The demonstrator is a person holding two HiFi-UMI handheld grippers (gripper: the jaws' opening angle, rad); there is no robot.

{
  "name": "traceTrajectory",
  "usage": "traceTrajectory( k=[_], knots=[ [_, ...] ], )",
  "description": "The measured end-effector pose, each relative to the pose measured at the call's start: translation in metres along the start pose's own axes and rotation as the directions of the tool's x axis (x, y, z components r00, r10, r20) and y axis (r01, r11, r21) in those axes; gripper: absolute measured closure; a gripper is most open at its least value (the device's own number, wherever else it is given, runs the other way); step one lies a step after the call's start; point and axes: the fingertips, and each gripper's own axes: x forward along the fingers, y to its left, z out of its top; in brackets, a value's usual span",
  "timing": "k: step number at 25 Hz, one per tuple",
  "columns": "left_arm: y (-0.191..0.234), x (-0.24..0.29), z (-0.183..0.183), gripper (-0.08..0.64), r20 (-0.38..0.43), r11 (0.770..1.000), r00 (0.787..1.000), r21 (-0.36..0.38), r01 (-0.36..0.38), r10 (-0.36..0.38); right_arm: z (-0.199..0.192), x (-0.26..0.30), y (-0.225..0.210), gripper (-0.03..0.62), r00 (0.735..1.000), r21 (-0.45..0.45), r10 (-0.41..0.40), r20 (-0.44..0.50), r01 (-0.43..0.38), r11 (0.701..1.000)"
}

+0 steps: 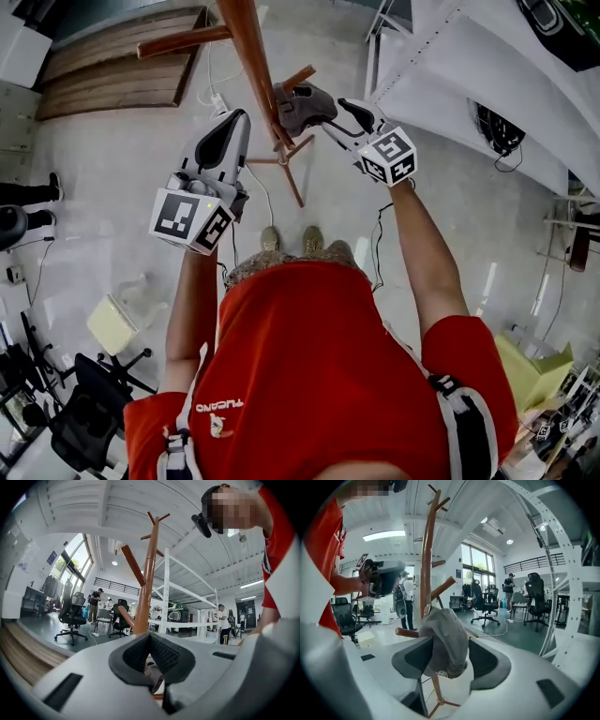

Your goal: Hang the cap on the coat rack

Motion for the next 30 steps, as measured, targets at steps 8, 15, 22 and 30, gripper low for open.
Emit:
traceTrajectory(
  k=[8, 15, 22, 30],
  knots=[
    [-0.014, 0.01, -0.001, 0.552, 0.012, 0.997, 0.997, -0.016, 0.078, -0.077, 0.08, -0.049, 0.026, 0.367, 0.971, 0.02, -0.067, 0.229, 0.064, 0.998],
    [-0.034, 0.02, 0.008, 0.552, 0.036, 0.988, 0.988, -0.013, 0.153, -0.153, 0.147, -0.081, 0.068, 0.458, 0.915, 0.011, -0.092, 0.392, 0.095, 0.995],
    [-0.049, 0.021, 0.017, 0.552, 0.057, 0.978, 0.976, -0.004, 0.209, -0.209, 0.181, -0.1, 0.089, 0.561, 0.866, 0.037, -0.16, 0.474, 0.162, 0.986],
    [-0.052, 0.015, 0.022, 0.552, 0.064, 0.974, 0.972, 0.01, 0.224, -0.225, 0.18, -0.103, 0.098, 0.569, 0.859, 0.064, -0.195, 0.474, 0.187, 0.98]
  ],
)
